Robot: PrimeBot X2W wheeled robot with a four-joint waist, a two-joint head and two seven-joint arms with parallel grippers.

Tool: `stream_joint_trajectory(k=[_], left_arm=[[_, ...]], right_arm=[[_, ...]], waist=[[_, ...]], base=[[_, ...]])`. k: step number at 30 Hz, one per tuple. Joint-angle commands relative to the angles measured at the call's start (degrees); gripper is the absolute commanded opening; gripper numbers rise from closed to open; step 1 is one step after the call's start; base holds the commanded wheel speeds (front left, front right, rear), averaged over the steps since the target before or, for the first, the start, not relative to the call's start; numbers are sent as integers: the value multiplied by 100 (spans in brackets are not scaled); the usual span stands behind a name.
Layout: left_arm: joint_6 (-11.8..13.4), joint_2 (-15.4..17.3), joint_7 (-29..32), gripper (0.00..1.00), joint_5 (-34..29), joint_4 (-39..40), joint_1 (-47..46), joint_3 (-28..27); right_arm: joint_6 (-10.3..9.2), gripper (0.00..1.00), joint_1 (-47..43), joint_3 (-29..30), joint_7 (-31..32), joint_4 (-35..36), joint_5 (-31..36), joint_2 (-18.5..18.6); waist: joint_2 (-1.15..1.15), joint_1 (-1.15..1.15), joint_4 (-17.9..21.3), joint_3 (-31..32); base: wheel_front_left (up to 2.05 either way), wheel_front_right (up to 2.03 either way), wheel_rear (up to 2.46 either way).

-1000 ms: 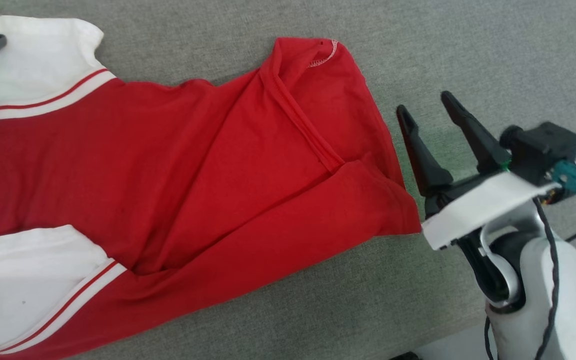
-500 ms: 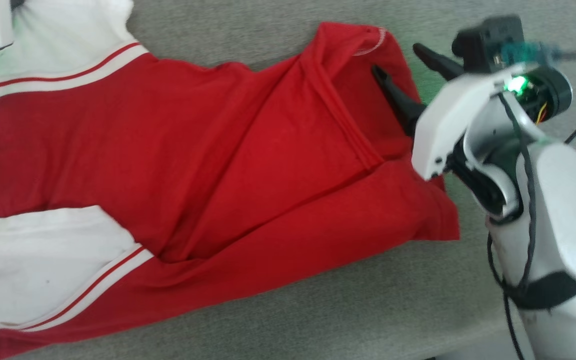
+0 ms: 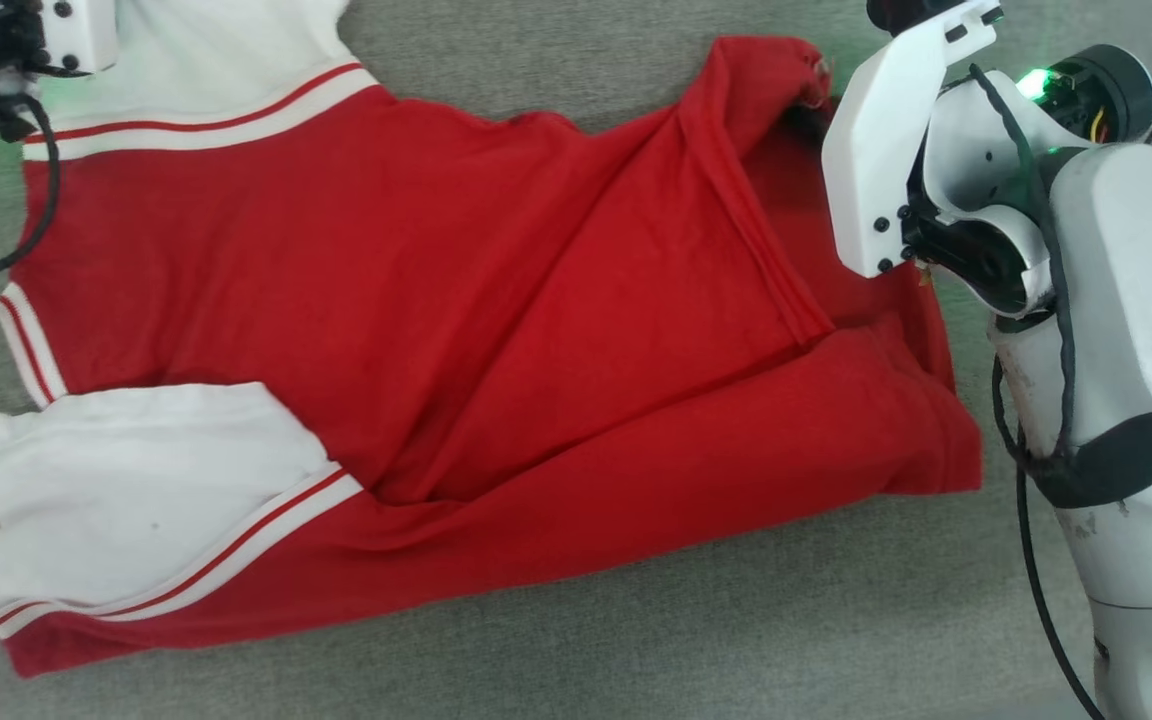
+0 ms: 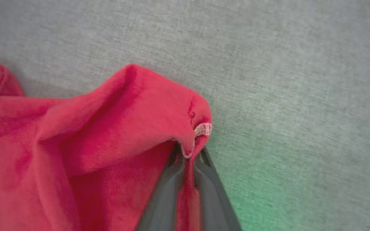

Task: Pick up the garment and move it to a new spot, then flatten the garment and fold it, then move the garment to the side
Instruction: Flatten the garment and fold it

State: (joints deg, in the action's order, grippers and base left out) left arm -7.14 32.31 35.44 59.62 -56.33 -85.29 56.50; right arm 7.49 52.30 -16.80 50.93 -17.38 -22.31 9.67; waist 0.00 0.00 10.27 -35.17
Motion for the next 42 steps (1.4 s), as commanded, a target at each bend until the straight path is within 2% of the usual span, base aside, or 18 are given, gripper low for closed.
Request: stream_joint_trajectory(k=[1,10,16,20,23,26,29,30,38,42], left_arm=[[-29,-42,3,0,13,-71,150,89],[-31,53,156,0,322,337,92,152],[-31,250,258,0,394,849,109,234],[-27,493,324,0,349,1371,243,317],[109,615,372,0,393,1807,403,330],[363,877,521,0,430,2365,652,379],[746,1202,688,0,463,3134,952,418],[746,1202,688,0,463,3134,952,418],[1990,2259,1004,0,644,5484,1988,545],[2557,2633,1009,0,770,6470,2550,665]], right_arm=[[-1,0,-173,-15,98,-168,-16,-20],[-1,0,-496,313,4,573,-32,314],[-1,0,-932,597,-86,1172,7,588],[-1,0,-1378,817,-54,1691,-29,781],[-1,0,-1697,918,-2,2034,-98,864],[-1,0,-2015,978,104,2408,-196,948],[-1,0,-2347,1064,225,2755,-256,1031],[-1,0,-2347,1064,225,2755,-256,1031],[-1,0,-3399,1542,518,3443,-346,999],[-1,0,-3847,1724,588,3546,-347,911]], waist=[[0,0,-64,40],[0,0,-366,391],[0,0,-611,689],[0,0,-819,946],[0,0,-932,1113],[0,0,-1007,1258],[0,0,-1061,1394],[0,0,-1061,1394],[0,0,-1158,1584],[0,0,-1156,1614]], base=[[0,0,0],[0,0,0],[0,0,0],[0,0,0],[0,0,0],[0,0,0],[0,0,0],[0,0,0],[0,0,0],[0,0,0]])
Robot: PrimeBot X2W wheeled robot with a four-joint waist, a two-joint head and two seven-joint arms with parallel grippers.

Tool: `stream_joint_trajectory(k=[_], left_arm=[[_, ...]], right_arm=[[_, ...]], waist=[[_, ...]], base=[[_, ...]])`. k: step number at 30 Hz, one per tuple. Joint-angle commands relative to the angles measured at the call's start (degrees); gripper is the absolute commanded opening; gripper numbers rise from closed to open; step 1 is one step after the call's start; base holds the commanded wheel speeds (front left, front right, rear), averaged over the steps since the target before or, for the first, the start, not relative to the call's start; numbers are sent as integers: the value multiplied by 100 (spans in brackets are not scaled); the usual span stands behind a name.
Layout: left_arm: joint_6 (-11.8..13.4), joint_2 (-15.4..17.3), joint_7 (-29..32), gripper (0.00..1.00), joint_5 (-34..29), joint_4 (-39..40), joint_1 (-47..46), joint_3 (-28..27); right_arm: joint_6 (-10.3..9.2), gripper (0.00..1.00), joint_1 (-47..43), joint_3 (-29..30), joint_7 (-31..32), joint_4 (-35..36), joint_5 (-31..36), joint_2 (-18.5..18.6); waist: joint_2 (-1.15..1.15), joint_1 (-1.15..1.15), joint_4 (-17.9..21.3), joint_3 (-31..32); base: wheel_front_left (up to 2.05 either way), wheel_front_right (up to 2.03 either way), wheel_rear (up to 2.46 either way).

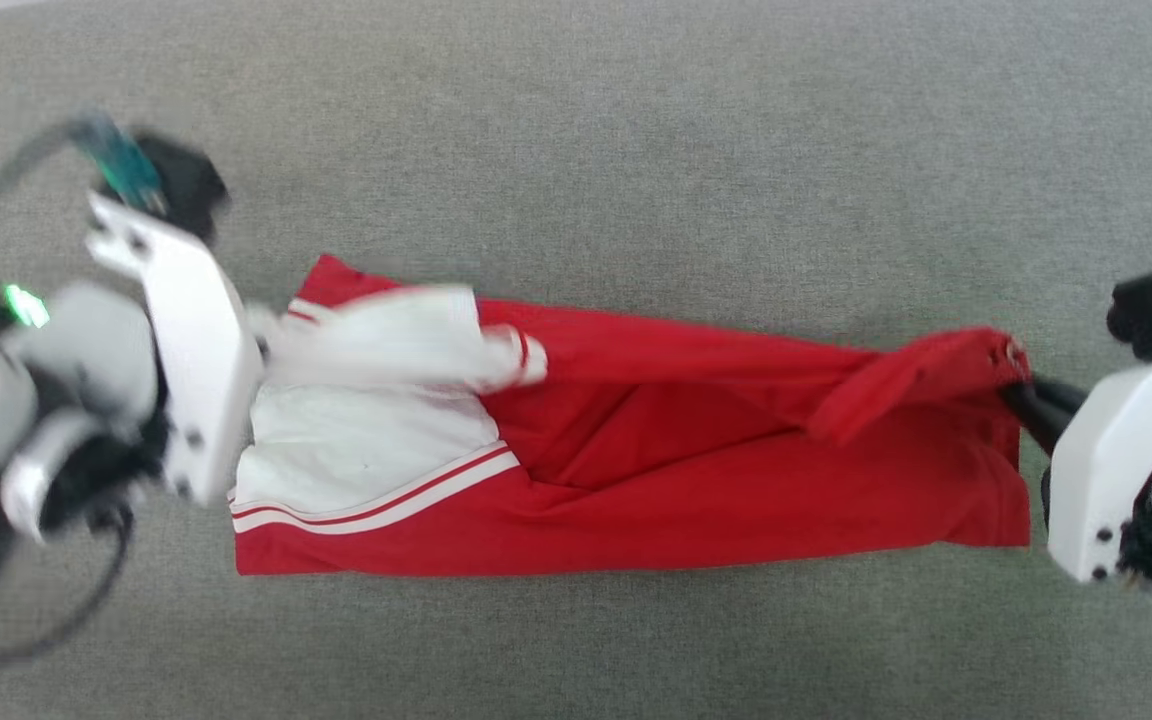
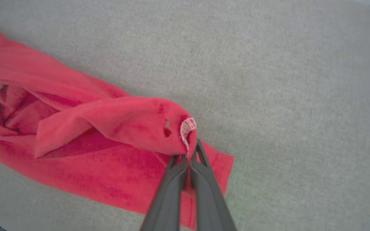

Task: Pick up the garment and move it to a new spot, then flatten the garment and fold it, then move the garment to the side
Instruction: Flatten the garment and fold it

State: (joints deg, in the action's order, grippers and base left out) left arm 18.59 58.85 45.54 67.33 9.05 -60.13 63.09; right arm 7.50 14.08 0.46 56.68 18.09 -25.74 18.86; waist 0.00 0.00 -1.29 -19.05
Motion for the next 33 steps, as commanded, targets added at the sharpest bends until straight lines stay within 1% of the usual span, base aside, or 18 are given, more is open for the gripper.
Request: stream_joint_trajectory(k=[1,3,5,7,9,10,11,12,13,14,15,16,17,20,26,30,32,33], left_arm=[[113,40,-21,0,18,121,173,51],[345,97,-58,0,130,369,470,141],[468,56,-135,0,294,490,728,188],[523,-28,-274,0,380,420,958,226],[453,-160,-396,0,489,241,1160,271],[415,-242,-477,0,594,107,1222,248],[379,-317,-541,0,667,-41,1287,224],[328,-365,-598,0,651,-206,1335,226],[288,-415,-693,8,656,-339,1352,208],[268,-472,-798,31,727,-488,1391,148],[237,-517,-880,41,755,-584,1433,126],[176,-541,-996,60,760,-637,1460,82],[140,-558,-1137,100,792,-691,1481,9],[18,-513,-1524,100,834,-716,1586,-150],[-108,-390,-2425,100,709,-518,1799,-449],[-163,-375,-3169,100,516,-432,2012,-600],[-213,-385,-3588,100,425,-432,2088,-694],[-213,-385,-3588,100,425,-432,2088,-694]], right_arm=[[-2,0,-139,42,8,-21,21,-20],[-2,0,-303,79,6,-125,16,-110],[-2,0,-408,49,12,-274,38,-163],[-1,0,-425,-7,-37,-473,10,-236],[-2,0,-355,-84,-108,-696,15,-286],[-2,20,-295,-123,-154,-796,24,-315],[-1,33,-237,-190,-196,-878,85,-267],[-1,53,-201,-227,-259,-951,71,-286],[-1,100,-172,-254,-299,-1025,50,-317],[-1,100,-150,-298,-344,-1050,61,-289],[-1,100,-118,-302,-362,-1074,43,-284],[-1,100,-105,-291,-373,-1087,8,-288],[-1,100,-115,-284,-354,-1074,-18,-271],[-1,100,-164,-128,-291,-955,-120,-272],[-1,100,-299,324,-62,-698,-189,-282],[-1,100,-297,530,67,-839,-266,-356],[-1,100,-249,556,99,-994,-305,-317],[-1,100,-249,556,99,-994,-305,-317]], waist=[[0,0,-2,5],[0,0,1,6],[0,0,18,-10],[0,0,33,-31],[0,0,47,-54],[0,0,57,-65],[0,0,62,-75],[0,0,64,-80],[0,0,69,-80],[0,0,75,-78],[0,0,83,-71],[0,0,91,-62],[0,0,96,-53],[0,0,104,-25],[0,0,62,-26],[0,0,17,-51],[0,0,-14,-72],[0,0,-14,-72]], base=[[0,0,0],[0,0,0],[0,0,0],[0,0,0],[0,0,0],[0,0,0],[0,0,0],[0,0,0],[0,0,0],[0,0,0],[0,0,0],[0,0,0],[0,0,0],[0,0,0],[0,0,0],[0,0,0],[0,0,0],[0,0,0]])
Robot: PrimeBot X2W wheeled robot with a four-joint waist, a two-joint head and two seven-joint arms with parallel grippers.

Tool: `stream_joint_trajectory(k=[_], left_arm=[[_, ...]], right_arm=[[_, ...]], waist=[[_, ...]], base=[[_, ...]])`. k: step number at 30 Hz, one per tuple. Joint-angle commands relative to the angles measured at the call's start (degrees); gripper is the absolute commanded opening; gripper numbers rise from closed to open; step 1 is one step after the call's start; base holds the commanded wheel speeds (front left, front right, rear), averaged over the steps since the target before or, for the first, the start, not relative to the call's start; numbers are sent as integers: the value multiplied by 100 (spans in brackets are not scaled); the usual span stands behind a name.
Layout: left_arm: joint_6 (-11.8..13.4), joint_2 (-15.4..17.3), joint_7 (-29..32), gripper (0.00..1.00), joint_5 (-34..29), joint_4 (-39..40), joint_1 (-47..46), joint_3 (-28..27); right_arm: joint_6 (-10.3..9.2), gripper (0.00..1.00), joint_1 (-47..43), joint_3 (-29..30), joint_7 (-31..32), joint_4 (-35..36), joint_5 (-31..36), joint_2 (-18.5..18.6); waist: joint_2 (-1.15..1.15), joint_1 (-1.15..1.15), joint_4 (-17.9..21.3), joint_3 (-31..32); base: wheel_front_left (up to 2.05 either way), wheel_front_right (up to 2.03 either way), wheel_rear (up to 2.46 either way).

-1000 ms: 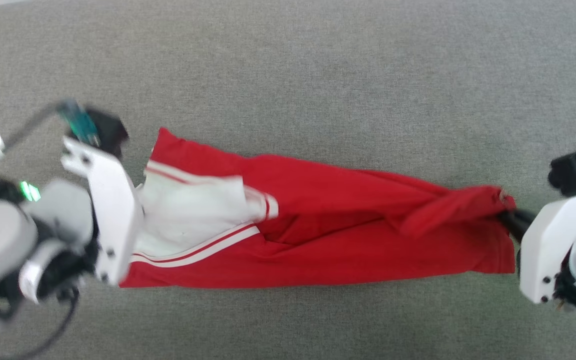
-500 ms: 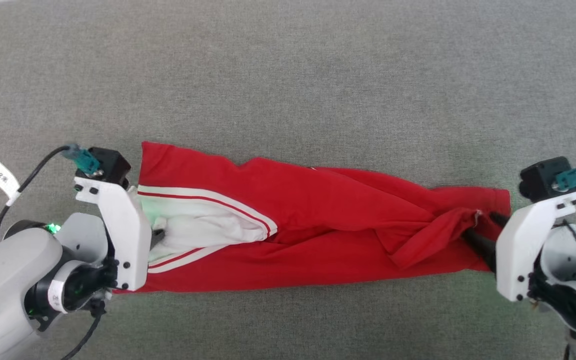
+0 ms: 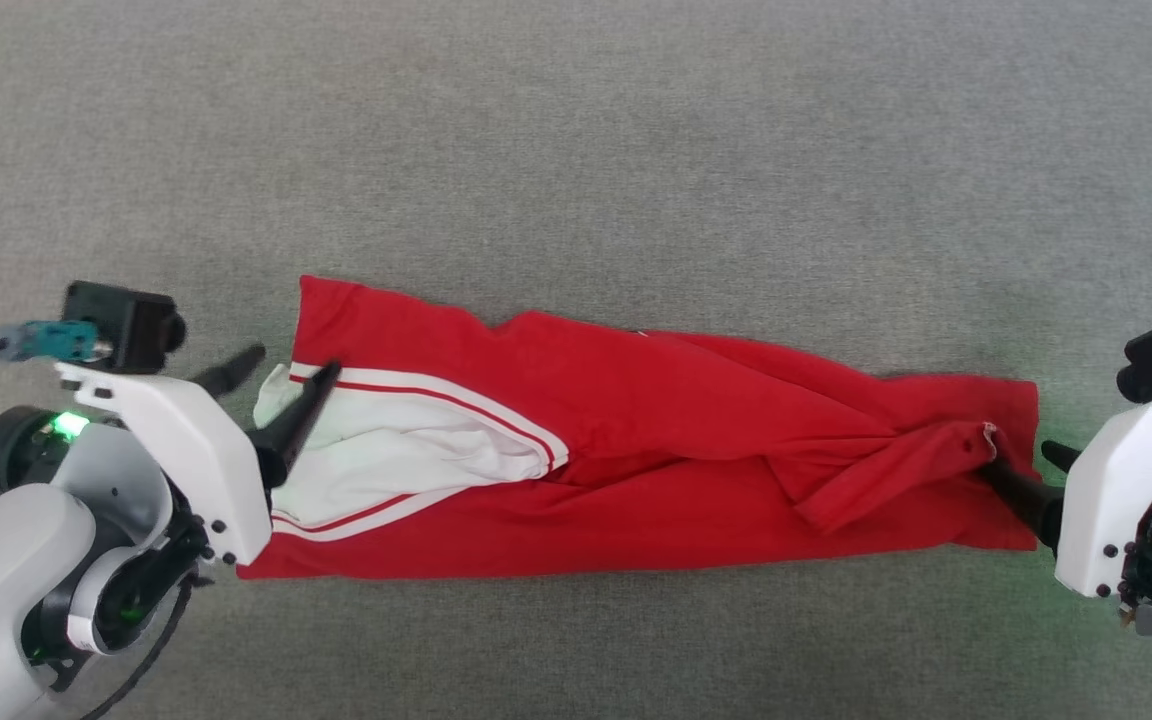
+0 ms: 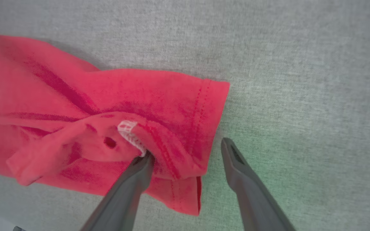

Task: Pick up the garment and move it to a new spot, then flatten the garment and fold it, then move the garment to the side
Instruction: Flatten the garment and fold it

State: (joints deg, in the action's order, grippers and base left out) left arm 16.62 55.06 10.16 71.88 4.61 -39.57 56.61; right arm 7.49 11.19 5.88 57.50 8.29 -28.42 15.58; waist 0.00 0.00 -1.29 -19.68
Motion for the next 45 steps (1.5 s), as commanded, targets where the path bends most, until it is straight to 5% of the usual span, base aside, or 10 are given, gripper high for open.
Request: stream_joint_trajectory(k=[1,12,13,15,16,23,34,45], left_arm=[[-29,-28,-267,100,-47,-17,106,-94],[-186,-437,-2342,100,-453,-643,808,-477],[-199,-483,-2414,100,-482,-716,884,-535],[-251,-643,-2505,100,-525,-834,1043,-755],[-264,-715,-2528,100,-542,-895,1162,-878],[-681,-1520,-2541,100,-1340,-1074,2124,-2333],[-1572,-2749,-2542,100,-2706,-1417,3156,-4157],[-2188,-3554,-2543,100,-3646,-1599,3612,-5219]], right_arm=[[0,100,67,7,24,-103,-27,30],[6,100,524,-689,-78,-1571,-325,-23],[10,84,546,-774,-23,-1724,-409,-57],[20,11,585,-976,74,-1889,-547,-93],[20,0,616,-1019,75,-1932,-605,-87],[12,0,858,-622,29,-1859,-1030,-4],[-1,0,1037,494,-34,-1972,-800,636],[-1,0,1209,1164,-345,-2702,-173,1331]], waist=[[0,0,-36,-18],[0,0,-272,-47],[0,0,-291,-37],[0,0,-332,-9],[0,0,-343,1],[0,0,-369,91],[0,0,-248,351],[0,0,-112,585]], base=[[0,0,0],[0,0,0],[0,0,0],[0,0,0],[0,0,0],[0,0,0],[0,0,0],[0,0,0]])
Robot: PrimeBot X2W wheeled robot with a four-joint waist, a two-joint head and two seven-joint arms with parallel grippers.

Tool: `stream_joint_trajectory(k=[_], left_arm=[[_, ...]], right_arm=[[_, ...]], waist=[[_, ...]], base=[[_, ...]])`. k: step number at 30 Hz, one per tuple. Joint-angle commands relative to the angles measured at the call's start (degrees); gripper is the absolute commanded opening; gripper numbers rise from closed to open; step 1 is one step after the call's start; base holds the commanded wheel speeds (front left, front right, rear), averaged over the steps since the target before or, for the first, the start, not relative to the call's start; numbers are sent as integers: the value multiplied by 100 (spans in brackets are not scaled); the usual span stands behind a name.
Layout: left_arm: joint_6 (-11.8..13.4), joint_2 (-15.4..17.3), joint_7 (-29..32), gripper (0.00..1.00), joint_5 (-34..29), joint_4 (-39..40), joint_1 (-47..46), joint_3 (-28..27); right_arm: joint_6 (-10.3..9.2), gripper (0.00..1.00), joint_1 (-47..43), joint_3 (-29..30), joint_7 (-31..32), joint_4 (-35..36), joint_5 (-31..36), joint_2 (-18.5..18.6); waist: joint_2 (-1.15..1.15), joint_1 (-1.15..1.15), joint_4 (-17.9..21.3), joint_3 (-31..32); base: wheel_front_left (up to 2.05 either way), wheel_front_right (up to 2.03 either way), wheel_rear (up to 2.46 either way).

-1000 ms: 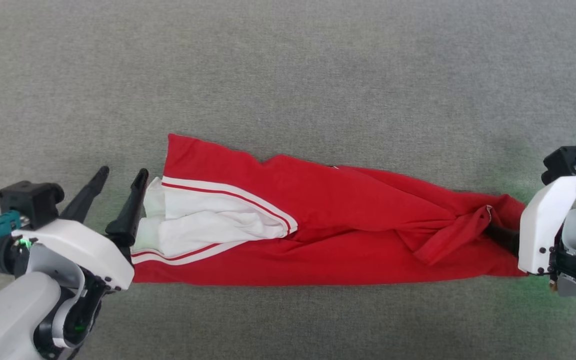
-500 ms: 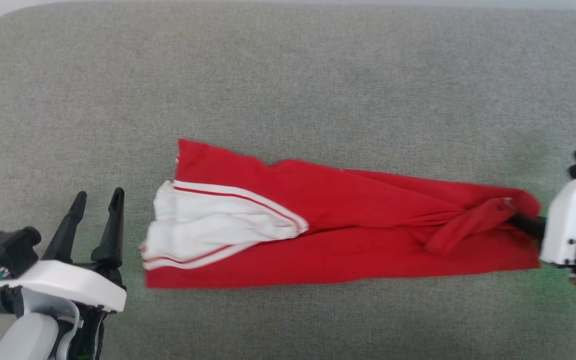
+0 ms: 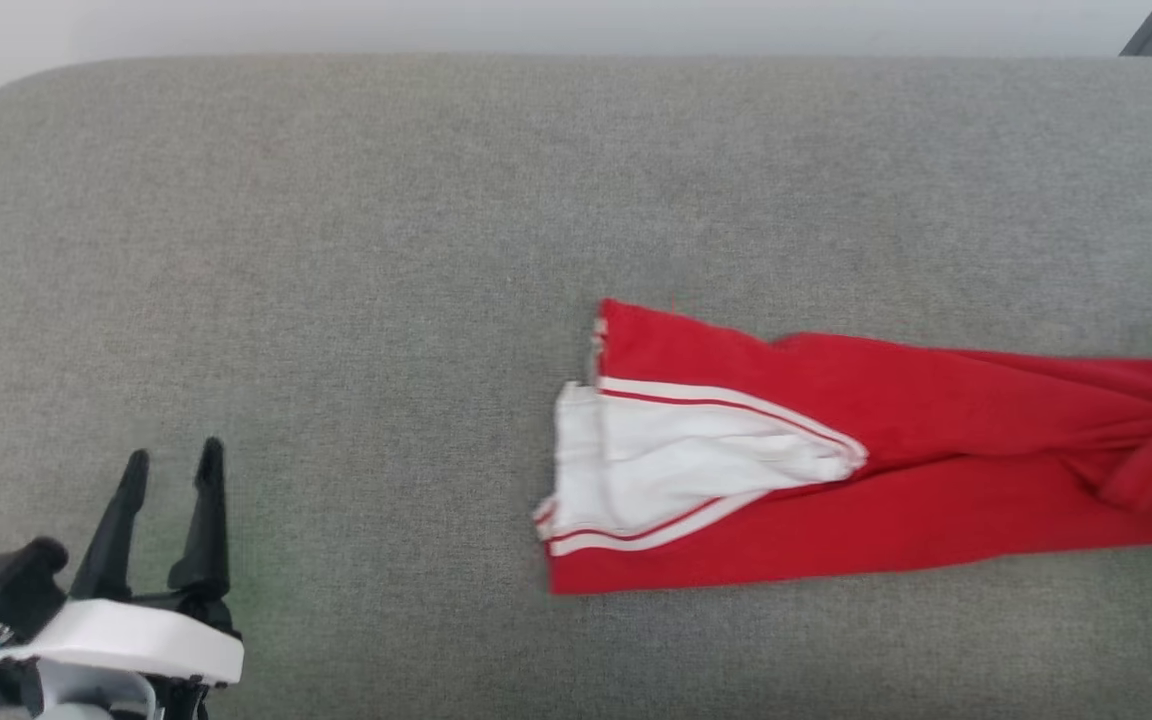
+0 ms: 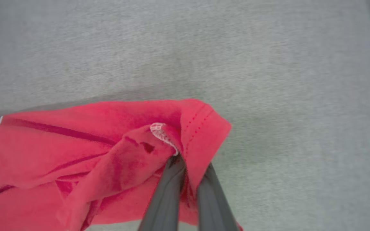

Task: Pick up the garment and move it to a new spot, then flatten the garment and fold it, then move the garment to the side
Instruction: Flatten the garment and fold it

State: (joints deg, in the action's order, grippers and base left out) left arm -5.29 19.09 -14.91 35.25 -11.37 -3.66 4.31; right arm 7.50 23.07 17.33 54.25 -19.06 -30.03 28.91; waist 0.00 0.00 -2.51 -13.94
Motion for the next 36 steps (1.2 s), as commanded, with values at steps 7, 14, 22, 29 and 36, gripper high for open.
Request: stream_joint_trajectory(k=[7,14,22,29,36], left_arm=[[-186,-446,-36,100,-474,71,269,-550],[-214,-675,-36,100,-592,179,442,-631],[-217,-672,-36,100,-601,281,349,-538],[-217,-739,-33,100,-589,228,165,-339],[-218,-789,-32,100,-482,195,35,-209]], right_arm=[[-2,0,191,-22,-121,-359,242,150],[-1,0,-64,-661,135,539,-412,-68],[-1,0,-216,-1742,242,1830,-832,-603],[-1,0,119,-2856,-10,1715,-845,-1046],[-1,10,555,-3633,-489,936,-777,-1275]], waist=[[0,0,62,197],[0,0,77,335],[0,0,-104,322],[0,0,-443,281],[0,0,-756,240]], base=[[0,0,0],[0,0,0],[0,0,0],[0,0,0],[0,0,0]])
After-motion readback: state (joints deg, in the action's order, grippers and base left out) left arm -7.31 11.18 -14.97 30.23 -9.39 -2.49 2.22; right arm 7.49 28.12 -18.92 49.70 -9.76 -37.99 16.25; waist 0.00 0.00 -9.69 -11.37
